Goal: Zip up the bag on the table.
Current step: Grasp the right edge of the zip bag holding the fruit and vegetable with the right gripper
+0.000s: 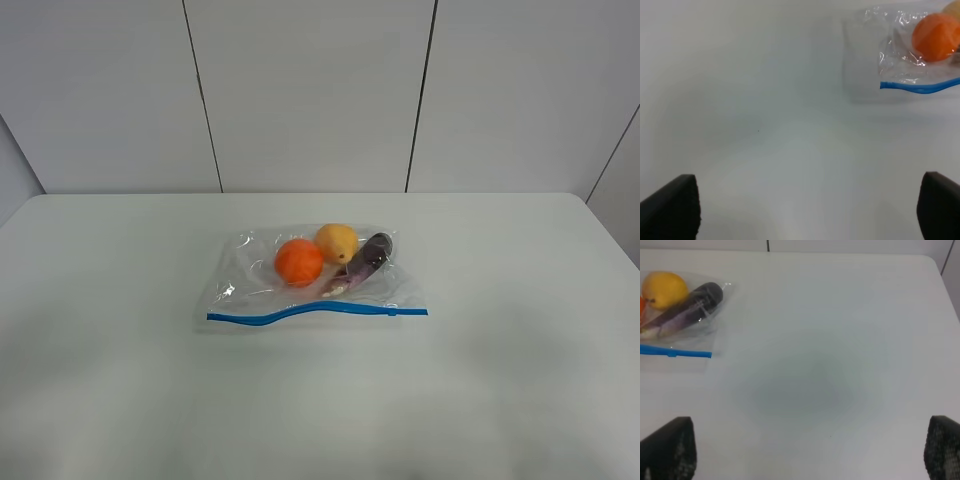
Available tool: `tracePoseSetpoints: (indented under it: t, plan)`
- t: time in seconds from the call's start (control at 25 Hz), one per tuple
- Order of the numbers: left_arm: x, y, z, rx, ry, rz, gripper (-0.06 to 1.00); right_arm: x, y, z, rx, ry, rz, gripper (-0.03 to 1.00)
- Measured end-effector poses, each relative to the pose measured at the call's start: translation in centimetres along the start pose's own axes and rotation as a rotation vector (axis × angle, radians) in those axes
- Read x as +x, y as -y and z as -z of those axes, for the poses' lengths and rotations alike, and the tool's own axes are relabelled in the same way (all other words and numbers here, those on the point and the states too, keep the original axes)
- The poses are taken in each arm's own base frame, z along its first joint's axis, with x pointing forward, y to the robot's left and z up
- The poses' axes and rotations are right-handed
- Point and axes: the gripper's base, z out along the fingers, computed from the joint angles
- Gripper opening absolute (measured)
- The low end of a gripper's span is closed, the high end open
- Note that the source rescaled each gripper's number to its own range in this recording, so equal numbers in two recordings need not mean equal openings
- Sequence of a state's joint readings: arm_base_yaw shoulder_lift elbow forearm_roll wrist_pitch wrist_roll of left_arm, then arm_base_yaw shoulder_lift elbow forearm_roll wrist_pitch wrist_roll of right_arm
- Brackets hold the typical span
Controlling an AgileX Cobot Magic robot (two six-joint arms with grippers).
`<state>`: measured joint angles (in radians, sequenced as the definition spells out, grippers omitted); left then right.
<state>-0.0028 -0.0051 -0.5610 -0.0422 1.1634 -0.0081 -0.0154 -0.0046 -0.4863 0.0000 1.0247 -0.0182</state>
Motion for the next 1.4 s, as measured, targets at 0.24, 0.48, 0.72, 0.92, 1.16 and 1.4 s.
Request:
tracePoseSetpoints:
  t: [0.24, 0.48, 0.72, 0.92, 1.16, 1.4]
  plan:
    - [0.0, 0.0, 0.0, 0.0, 0.0, 0.0, 1.0, 0.0, 0.0, 0.0, 0.0, 0.0, 0.0, 1.0]
    - [0.0, 0.0, 0.0, 0.0, 0.0, 0.0, 1.0, -0.6, 0.0, 0.3, 0.0, 0.014, 0.0, 1.0]
    - [0.0, 0.0, 0.0, 0.0, -0.001, 0.0, 1.0, -6.7, 0.1, -0.8, -0.006, -0.011, -0.006, 1.0]
    - [0.0, 0.0, 0.0, 0.0, -0.001, 0.0, 1.0, -12.2, -0.2, -5.1, -0.048, -0.15, -0.042, 1.0]
    - [0.0, 0.0, 0.0, 0.0, -0.001, 0.0, 1.0, -15.5, -1.6, -13.3, -0.202, -0.377, -0.112, 0.98]
    - [0.0, 0.0, 0.0, 0.0, -0.001, 0.0, 1.0, -16.3, -2.4, -21.7, -0.334, -0.543, -0.136, 0.97]
